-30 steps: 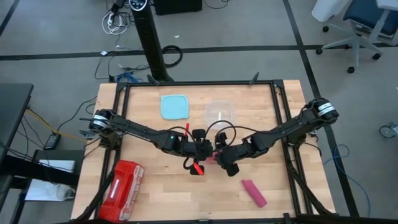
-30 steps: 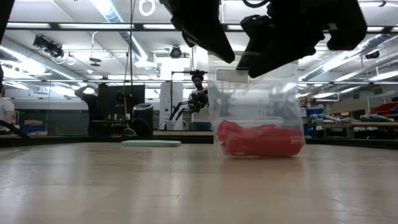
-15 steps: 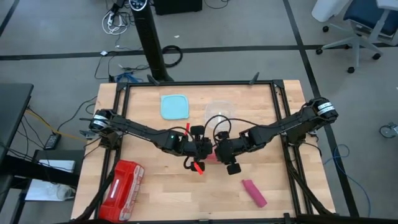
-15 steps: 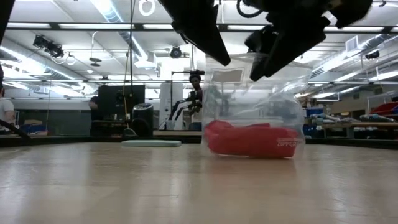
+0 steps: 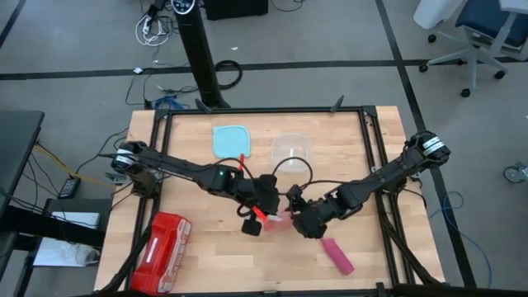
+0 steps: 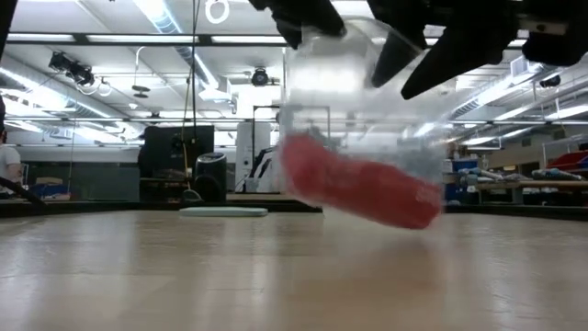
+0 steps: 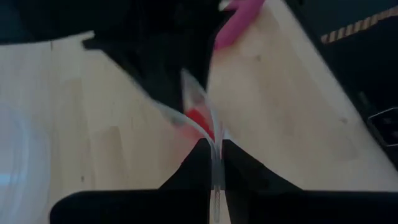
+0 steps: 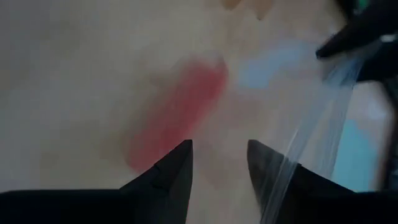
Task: Roll bandage
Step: Open the transparent zip bag
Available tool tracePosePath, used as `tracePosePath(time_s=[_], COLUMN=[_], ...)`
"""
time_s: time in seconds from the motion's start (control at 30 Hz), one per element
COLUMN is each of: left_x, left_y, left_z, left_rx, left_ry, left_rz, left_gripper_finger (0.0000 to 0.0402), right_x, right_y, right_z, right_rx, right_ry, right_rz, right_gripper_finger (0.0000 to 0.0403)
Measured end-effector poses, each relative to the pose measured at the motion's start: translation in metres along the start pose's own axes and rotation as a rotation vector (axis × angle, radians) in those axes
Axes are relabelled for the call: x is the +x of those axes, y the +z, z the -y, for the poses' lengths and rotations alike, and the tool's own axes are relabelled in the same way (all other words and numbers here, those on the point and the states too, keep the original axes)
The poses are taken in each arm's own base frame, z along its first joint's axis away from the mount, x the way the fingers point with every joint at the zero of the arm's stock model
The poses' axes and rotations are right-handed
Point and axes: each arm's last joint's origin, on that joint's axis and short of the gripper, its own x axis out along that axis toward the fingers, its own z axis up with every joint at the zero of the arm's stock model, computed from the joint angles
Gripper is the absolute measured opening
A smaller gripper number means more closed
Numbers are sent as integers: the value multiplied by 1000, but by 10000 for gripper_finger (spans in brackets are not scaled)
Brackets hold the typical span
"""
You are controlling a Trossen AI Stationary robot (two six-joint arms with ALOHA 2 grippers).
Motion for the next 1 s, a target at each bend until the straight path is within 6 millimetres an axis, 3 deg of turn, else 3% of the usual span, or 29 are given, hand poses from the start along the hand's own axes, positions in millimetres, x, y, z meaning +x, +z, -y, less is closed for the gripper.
tracePosePath(time_s=[0.2,0.43,0.7,0.87,1.0], left_x=[-4,-6,-1,22,29], left_y=[-1,-5,-2,-12,-19], left_z=[-20,-46,-52,-53,-51], left_rx=[7,-31,6,-9,-18], left_ry=[-49,-15,37,26,13], left_rz=[15,30,69,62,75], left_gripper_finger=[21,21,21,21,21], right_x=[-1,0,1,4,6], right_y=[5,7,6,4,0], right_z=[0,0,3,11,15], right_rx=[-112,-116,-91,-54,-39], right_ry=[-27,12,12,-16,-12], right_rz=[30,81,85,88,59], right_gripper_finger=[150,150,152,152,152])
